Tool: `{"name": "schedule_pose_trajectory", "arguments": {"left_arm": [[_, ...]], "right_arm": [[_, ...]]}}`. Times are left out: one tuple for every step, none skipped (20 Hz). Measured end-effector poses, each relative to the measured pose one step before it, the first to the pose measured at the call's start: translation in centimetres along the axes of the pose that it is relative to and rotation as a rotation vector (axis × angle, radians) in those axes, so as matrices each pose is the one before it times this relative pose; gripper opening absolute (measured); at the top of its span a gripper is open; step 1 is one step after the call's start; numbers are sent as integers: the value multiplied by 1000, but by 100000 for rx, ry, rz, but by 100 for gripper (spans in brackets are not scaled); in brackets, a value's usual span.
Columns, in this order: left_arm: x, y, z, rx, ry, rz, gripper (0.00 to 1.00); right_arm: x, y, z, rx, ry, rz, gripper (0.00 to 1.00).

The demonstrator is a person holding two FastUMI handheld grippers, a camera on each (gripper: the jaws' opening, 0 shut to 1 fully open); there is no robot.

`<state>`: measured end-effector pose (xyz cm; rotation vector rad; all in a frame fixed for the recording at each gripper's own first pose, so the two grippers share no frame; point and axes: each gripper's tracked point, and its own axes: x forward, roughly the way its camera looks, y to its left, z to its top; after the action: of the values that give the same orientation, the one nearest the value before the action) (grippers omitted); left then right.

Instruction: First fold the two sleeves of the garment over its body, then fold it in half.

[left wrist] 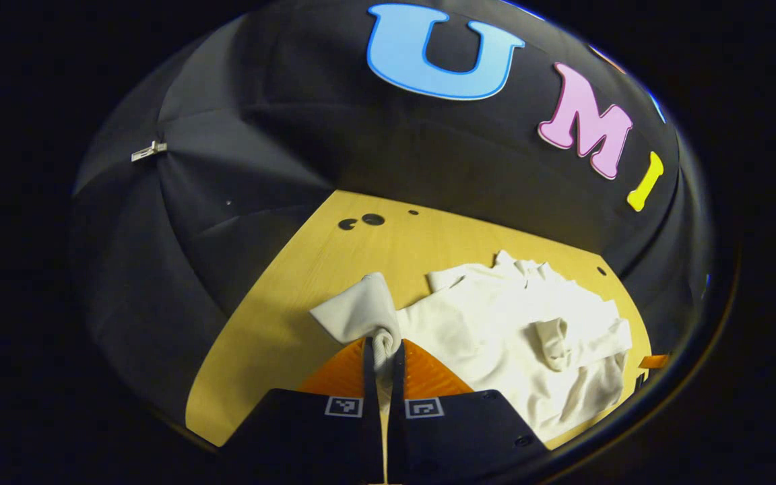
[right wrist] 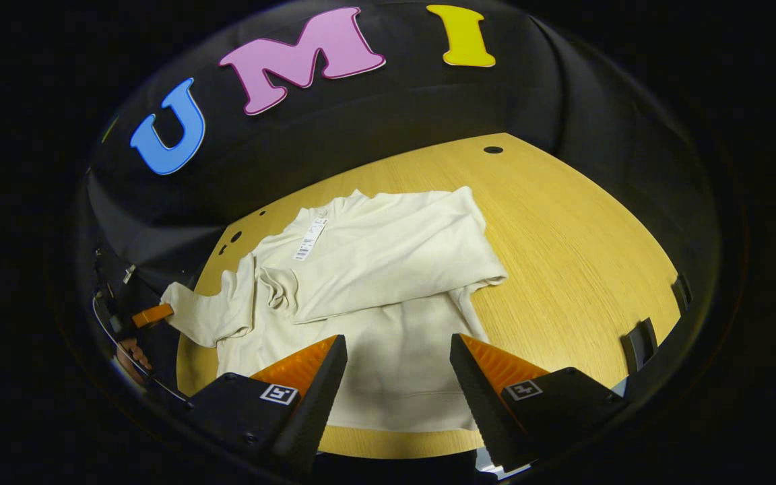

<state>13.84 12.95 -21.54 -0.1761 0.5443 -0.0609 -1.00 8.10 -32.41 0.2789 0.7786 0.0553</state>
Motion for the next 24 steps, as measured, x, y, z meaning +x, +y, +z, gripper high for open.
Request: {"name": "schedule_pose_trajectory", "arguments": {"left_arm": [[-118, -1576, 405, 601, -255, -1606, 8], [-174, -1671, 401, 423, -228, -1237, 8], [-16, -1852, 410, -133, -403, -2098, 8], [24, -1605, 332, -53, -286, -1719, 8], [195, -1508, 132, 756, -326, -1417, 8], [264, -1306, 85, 1513, -205, -277, 8], [341, -1061, -164, 1192, 243, -620, 8], [295, -1444, -62, 745, 419, -968, 8], [387, -1619, -169, 561, 35, -1226, 8], [375, -1857, 25, 956, 25, -1630, 8], [524, -1526, -218, 924, 524, -1629, 8], [481, -1613, -177, 1087, 674, -1467, 8], [574, -1559, -117, 1003, 744, -1360, 8], [508, -1465, -166, 986, 888, -1459, 8], [689, -1383, -264, 914, 805, -1236, 8], [674, -1326, -371, 837, 1355, -1492, 8], [741, -1083, -568, 1014, 1431, -672, 8], [648, -891, -236, 1416, 1085, -165, 8], [1043, -755, -438, 1019, 1091, -286, 8], [586, -632, -145, 340, 600, -56, 8], [757, -679, -464, 643, 986, 215, 8], [818, -636, -431, 1129, 1080, 485, 8], [752, -270, -353, 1511, 647, 1217, 8], [704, -322, -154, 1250, 55, 1511, 8]], "right_arm": [[81, -665, 179, 628, -158, -382, 95], [83, -657, 209, 816, 93, -432, 95], [-3, -591, 192, 1055, -141, -181, 95], [97, -550, 251, 757, -128, -162, 95], [77, -515, 62, 312, 187, -120, 95], [82, -688, 99, 294, 466, -3, 95], [131, -397, 98, 303, 133, 116, 95], [209, -505, 45, 373, 391, 164, 95], [146, -430, -15, 358, 585, 188, 95], [280, -457, -88, 336, 710, 234, 95], [188, -513, 26, 317, 692, 37, 95], [173, -491, 1, 294, 731, 227, 95], [237, -420, 26, 315, 686, 254, 95], [340, -417, 135, 316, 703, 350, 95], [170, -269, 107, 146, 507, 441, 95], [204, -362, 108, -198, 493, 427, 95], [183, -323, 258, -129, 114, 431, 95], [279, -221, 349, 576, 223, 574, 95], [293, -79, 215, 861, 702, 1561, 95], [202, -171, 221, -128, 76, 439, 95], [200, -274, 258, -746, 209, 422, 95], [134, -231, 170, -959, 439, 495, 95], [198, -355, 55, -1125, 833, 418, 95], [128, -356, 11, -579, 809, 197, 95]]}}
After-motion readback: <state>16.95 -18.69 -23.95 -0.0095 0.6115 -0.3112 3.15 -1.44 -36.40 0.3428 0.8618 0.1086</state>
